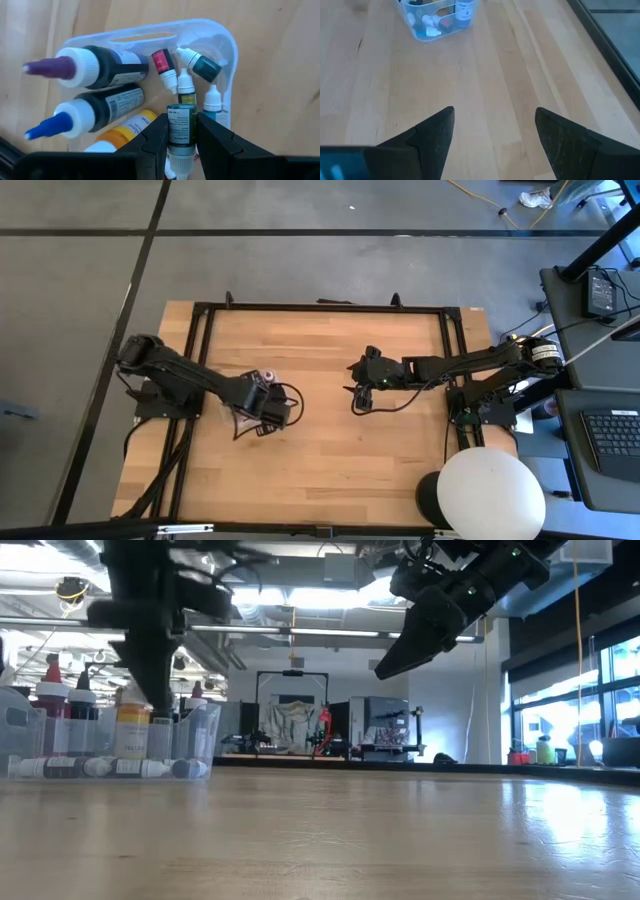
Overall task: Pick & Place food coloring
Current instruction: Put the small dark green food coloring bottle into the transparent bin
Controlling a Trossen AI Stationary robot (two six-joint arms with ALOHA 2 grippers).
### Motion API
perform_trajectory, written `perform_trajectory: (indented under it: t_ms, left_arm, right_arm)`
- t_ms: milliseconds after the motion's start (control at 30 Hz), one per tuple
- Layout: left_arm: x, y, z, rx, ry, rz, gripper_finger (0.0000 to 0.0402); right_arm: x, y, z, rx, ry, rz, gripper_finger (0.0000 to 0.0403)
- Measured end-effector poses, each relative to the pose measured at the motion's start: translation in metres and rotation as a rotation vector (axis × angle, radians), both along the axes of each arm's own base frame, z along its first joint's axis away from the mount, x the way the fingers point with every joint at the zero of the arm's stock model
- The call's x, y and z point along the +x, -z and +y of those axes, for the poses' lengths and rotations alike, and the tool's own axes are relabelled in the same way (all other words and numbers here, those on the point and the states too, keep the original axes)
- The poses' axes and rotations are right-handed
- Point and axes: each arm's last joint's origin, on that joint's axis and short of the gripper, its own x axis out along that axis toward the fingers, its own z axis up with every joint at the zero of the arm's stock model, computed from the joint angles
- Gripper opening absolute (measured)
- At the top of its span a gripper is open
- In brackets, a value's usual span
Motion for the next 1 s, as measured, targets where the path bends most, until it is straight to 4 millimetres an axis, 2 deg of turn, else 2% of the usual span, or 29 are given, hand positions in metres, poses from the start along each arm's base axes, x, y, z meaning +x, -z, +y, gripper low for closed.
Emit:
perform_trajectory:
  t_ms: [367,1000]
  left_arm:
    - [0.010,0.025,-0.002,0.038,0.016,0.096,0.0087]
    - [0.010,0.027,-0.003,0.004,0.017,0.115,0.0087]
  right_arm:
    - [0.000,0.000,0.000,-0.001,-0.003,0.000,0.0280]
    - [0.000,0.000,0.000,-0.004,-0.006,0.001,0.0280]
